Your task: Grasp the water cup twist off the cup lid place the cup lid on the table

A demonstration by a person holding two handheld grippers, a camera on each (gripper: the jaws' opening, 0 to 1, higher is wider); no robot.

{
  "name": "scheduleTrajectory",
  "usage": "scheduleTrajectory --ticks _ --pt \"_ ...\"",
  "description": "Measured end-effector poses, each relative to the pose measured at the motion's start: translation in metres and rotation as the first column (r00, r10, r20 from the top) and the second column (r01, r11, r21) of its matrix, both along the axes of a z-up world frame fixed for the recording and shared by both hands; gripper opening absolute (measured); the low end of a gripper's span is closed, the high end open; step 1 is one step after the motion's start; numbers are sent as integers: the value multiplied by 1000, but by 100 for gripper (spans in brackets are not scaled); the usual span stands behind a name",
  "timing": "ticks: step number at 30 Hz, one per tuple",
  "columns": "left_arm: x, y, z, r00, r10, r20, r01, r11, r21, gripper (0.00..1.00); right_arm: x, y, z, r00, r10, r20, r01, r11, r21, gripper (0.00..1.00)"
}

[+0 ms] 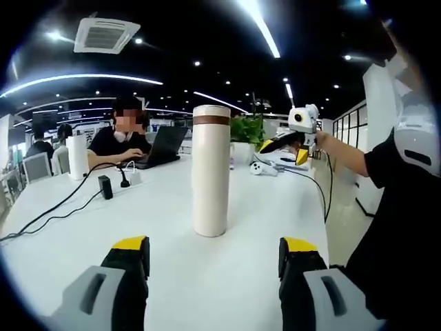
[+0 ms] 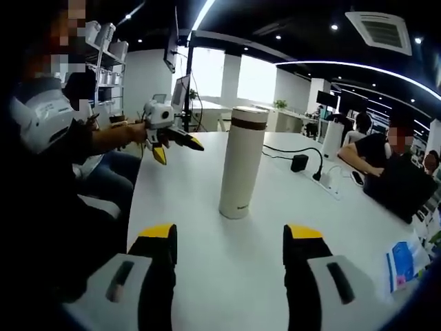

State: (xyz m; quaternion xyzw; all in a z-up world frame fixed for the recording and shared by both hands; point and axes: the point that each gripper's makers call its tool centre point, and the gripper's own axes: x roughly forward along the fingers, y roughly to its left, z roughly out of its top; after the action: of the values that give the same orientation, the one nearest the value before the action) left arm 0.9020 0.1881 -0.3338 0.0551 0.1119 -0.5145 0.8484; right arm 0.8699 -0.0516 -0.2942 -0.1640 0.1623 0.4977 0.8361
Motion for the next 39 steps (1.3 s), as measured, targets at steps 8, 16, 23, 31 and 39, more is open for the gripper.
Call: scheduleTrajectory --ticks 8,16,23,31,39 --pt "4 -6 -6 1000 0 3 1 1000 -5 78 1 3 -4 1000 7 -8 -7 1000 0 63" --pt "9 -11 -5 1000 7 23 -6 1000 -21 82 3 3 -2 1000 3 -8 -3 1000 4 62" --pt "16 -27 -4 1000 -12 26 13 999 -38 82 2 9 -6 1000 13 -17 -13 1000 5 61" --pt "25 -39 2 999 -14 43 17 998 -54 83 2 9 -9 1000 16 -22 -16 1000 2 61" --pt "29 -43 3 998 -17 53 19 999 -45 82 -3 9 -7 1000 13 -12 -13 1000 17 61"
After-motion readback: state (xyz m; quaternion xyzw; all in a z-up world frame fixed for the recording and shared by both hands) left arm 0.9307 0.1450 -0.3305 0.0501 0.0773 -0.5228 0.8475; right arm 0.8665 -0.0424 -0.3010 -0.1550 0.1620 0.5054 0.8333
